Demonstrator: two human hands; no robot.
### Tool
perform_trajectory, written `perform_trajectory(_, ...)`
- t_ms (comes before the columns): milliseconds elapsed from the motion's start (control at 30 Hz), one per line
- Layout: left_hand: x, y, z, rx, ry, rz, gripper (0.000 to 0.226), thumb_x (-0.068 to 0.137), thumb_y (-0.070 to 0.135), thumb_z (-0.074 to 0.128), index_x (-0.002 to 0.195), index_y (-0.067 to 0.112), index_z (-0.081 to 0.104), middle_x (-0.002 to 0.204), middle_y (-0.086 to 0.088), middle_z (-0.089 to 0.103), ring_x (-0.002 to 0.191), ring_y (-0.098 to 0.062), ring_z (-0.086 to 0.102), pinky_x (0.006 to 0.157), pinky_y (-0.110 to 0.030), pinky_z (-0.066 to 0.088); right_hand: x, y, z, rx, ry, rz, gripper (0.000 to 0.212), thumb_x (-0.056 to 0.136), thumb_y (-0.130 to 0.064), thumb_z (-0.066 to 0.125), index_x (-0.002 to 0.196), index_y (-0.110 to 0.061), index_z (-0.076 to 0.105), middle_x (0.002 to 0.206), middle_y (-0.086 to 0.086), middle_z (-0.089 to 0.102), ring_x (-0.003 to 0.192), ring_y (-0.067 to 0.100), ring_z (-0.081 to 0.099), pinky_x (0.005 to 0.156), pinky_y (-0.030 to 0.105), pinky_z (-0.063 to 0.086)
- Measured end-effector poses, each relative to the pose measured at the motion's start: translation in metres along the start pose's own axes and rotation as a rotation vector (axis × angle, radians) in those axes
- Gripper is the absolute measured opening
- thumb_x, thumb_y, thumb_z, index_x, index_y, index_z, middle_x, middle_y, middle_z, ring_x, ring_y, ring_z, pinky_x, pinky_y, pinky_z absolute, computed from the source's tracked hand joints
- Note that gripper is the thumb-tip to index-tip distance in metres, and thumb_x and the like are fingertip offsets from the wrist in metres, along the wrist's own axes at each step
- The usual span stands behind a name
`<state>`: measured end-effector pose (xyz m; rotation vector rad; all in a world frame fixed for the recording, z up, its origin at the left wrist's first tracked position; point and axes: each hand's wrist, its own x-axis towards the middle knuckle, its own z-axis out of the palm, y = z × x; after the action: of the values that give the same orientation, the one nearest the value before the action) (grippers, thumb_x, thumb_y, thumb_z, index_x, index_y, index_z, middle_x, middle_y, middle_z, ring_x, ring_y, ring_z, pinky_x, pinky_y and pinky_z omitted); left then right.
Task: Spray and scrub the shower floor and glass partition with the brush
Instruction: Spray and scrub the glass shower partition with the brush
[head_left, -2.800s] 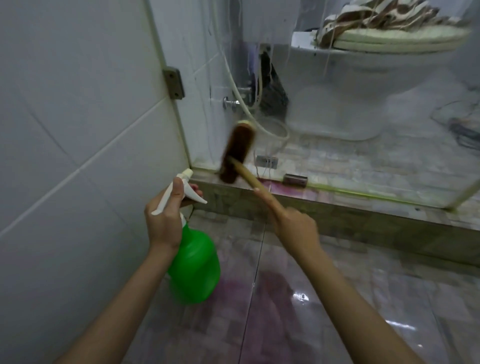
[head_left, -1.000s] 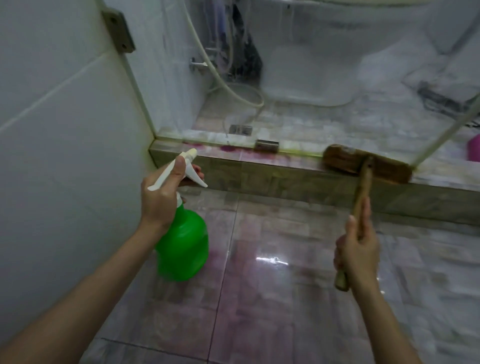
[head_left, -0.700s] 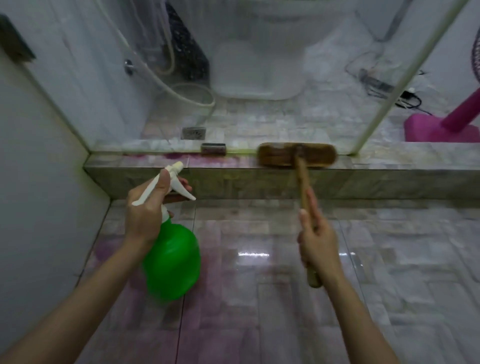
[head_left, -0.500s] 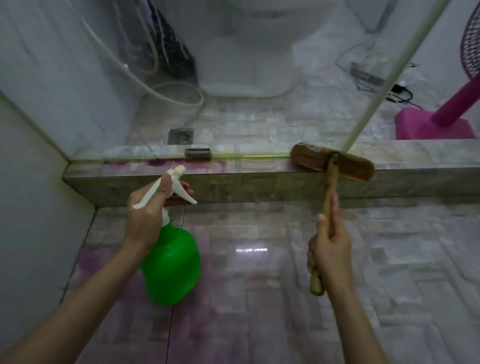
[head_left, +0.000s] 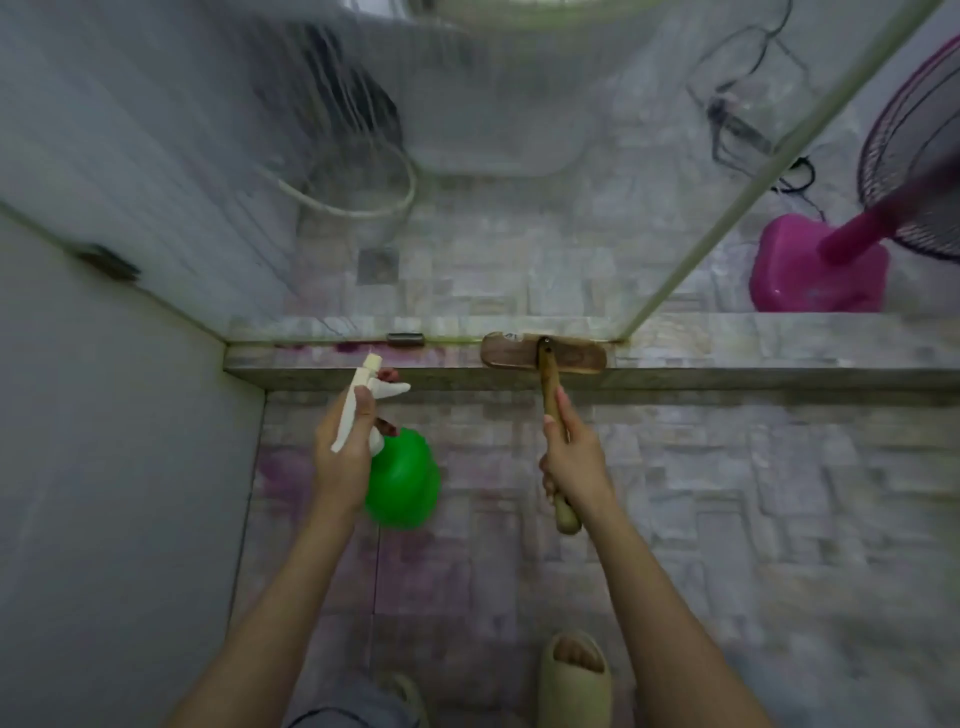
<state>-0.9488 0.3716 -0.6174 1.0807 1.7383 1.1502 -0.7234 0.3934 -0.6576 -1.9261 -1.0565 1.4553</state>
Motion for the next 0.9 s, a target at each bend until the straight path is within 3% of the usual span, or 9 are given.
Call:
perform_trajectory(67, -0.024, 0.059, -0.01, -0.018, 0.059, -0.09, 0.044, 0.109, 0.027, 0.033, 0.112, 0.006, 0.071, 0.073, 0.027, 0.062, 0.067, 0.016, 0.053, 0.067, -0.001, 0.038, -0.037, -0.043, -0.02, -0.018, -0.04, 0.014, 0.049, 0.102, -0.024, 0.038, 0.149, -0.034, 0.027, 0.057, 0.005, 0.05, 0.038, 0.014, 0.043, 0.038, 0.023, 0.04)
perform_trajectory(200, -0.069, 0.195, -0.042, -0.056, 0.229, -0.219, 0.043, 0.102, 0.039, 0.036, 0.105, 0.009, 0.067, 0.073, 0.021, 0.051, 0.061, 0.02, 0.053, 0.06, -0.001, 0.039, -0.126, -0.136, -0.064, -0.038, -0.133, 0.001, 0.049, 0.103, -0.024, 0.038, 0.148, -0.037, 0.026, 0.053, 0.004, 0.046, 0.037, 0.013, 0.04, 0.036, 0.023, 0.038)
perform_trajectory(300, -0.102, 0.295, -0.072, -0.047, 0.308, -0.215, 0.035, 0.107, 0.033, 0.035, 0.099, 0.043, 0.067, 0.067, 0.02, 0.054, 0.058, 0.021, 0.052, 0.058, 0.0, 0.04, -0.194, -0.209, -0.097, -0.046, -0.214, -0.059, 0.049, 0.102, -0.025, 0.039, 0.147, -0.042, 0.027, 0.049, 0.002, 0.039, 0.035, 0.012, 0.038, 0.035, 0.024, 0.038)
perform_trajectory(367, -0.122, 0.354, -0.093, -0.06, 0.36, -0.211, 0.048, 0.108, 0.031, 0.035, 0.082, 0.061, 0.064, 0.061, 0.029, 0.058, 0.056, 0.022, 0.051, 0.057, 0.001, 0.04, -0.234, -0.253, -0.114, -0.059, -0.265, -0.122, 0.05, 0.102, -0.025, 0.04, 0.145, -0.046, 0.027, 0.049, 0.005, 0.038, 0.036, 0.014, 0.037, 0.035, 0.026, 0.039)
perform_trajectory(467, -0.146, 0.415, -0.12, -0.085, 0.418, -0.184, 0.059, 0.107, 0.031, 0.037, 0.075, 0.073, 0.063, 0.086, 0.028, 0.068, 0.057, 0.018, 0.052, 0.057, -0.001, 0.041, -0.275, -0.307, -0.129, -0.092, -0.312, -0.206, 0.049, 0.101, -0.027, 0.042, 0.143, -0.05, 0.028, 0.052, 0.005, 0.038, 0.041, 0.017, 0.038, 0.037, 0.029, 0.039)
perform_trajectory(567, -0.161, 0.447, -0.145, -0.128, 0.488, -0.146, 0.034, 0.105, 0.033, 0.041, 0.104, 0.056, 0.066, 0.078, 0.043, 0.064, 0.064, 0.017, 0.055, 0.063, -0.002, 0.043, -0.299, -0.35, -0.133, -0.13, -0.37, -0.305, 0.05, 0.101, -0.028, 0.043, 0.143, -0.05, 0.028, 0.052, 0.0, 0.039, 0.04, 0.012, 0.038, 0.037, 0.028, 0.038)
perform_trajectory(633, -0.173, 0.461, -0.16, -0.135, 0.544, -0.151, 0.021, 0.101, 0.04, 0.044, 0.107, 0.047, 0.063, 0.077, 0.042, 0.065, 0.07, 0.014, 0.057, 0.066, -0.004, 0.045, -0.312, -0.373, -0.133, -0.158, -0.404, -0.375, 0.05, 0.101, -0.028, 0.043, 0.144, -0.049, 0.028, 0.054, 0.0, 0.039, 0.04, 0.01, 0.038, 0.037, 0.026, 0.038)
perform_trajectory(900, -0.222, 0.509, -0.176, -0.167, 0.778, -0.122, 0.029, 0.092, 0.045, 0.044, 0.112, 0.036, 0.063, 0.084, 0.041, 0.068, 0.074, 0.02, 0.059, 0.068, -0.002, 0.044, -0.32, -0.425, -0.128, -0.264, -0.641, -0.629, 0.05, 0.1, -0.033, 0.044, 0.142, -0.054, 0.027, 0.049, -0.013, 0.049, 0.04, 0.006, 0.042, 0.044, 0.03, 0.041)
